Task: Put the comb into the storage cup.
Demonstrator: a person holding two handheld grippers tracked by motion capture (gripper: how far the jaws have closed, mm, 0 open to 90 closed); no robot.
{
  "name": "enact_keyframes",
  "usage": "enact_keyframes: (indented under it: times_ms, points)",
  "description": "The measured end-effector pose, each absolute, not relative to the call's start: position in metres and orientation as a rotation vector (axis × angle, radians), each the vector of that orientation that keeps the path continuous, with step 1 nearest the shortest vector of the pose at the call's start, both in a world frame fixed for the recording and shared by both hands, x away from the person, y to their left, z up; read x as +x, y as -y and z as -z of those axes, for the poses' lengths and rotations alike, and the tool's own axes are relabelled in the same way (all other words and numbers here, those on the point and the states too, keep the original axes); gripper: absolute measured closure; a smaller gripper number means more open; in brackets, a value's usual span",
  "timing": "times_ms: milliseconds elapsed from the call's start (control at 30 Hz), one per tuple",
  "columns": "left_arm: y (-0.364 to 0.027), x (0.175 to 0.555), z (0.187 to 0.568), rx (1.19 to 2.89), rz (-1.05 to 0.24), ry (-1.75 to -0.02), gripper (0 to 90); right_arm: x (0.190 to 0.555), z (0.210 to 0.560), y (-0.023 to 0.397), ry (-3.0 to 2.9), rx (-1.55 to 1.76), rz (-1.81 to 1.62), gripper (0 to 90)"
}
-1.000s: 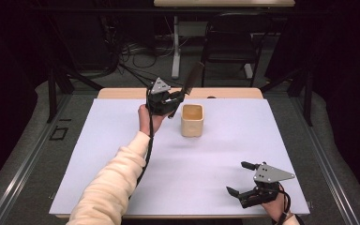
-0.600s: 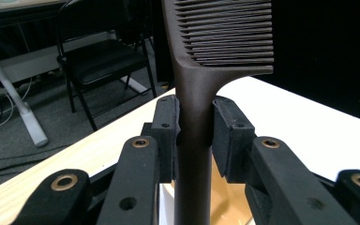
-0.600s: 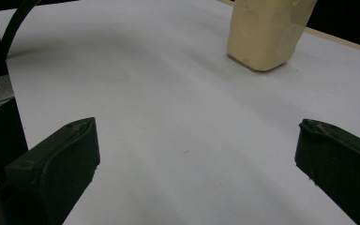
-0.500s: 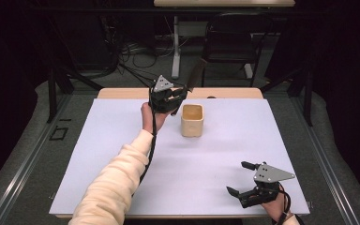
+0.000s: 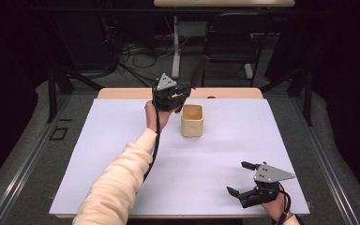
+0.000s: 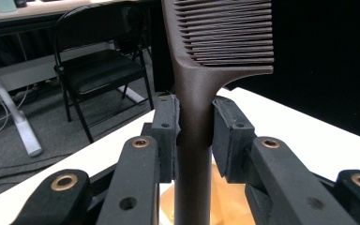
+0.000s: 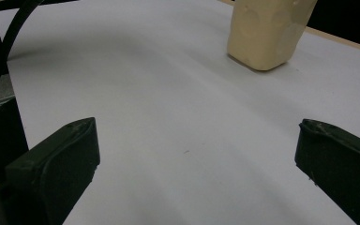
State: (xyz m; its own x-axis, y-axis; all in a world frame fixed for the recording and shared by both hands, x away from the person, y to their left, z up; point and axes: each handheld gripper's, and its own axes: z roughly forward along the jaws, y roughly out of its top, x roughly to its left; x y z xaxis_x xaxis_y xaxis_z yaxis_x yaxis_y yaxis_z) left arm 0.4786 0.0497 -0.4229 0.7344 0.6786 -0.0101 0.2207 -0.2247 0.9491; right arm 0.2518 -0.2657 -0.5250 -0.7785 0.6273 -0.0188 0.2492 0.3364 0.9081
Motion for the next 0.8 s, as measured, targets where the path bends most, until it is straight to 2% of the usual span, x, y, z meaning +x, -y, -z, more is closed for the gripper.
enact_keyframes:
  times_ms: [800]
  points:
    - [-0.032,0.484,0.421,1.71,-0.447,-0.664,72.0,0.252,0.525,0.266,-2.236,0.771,-1.428,0.0]
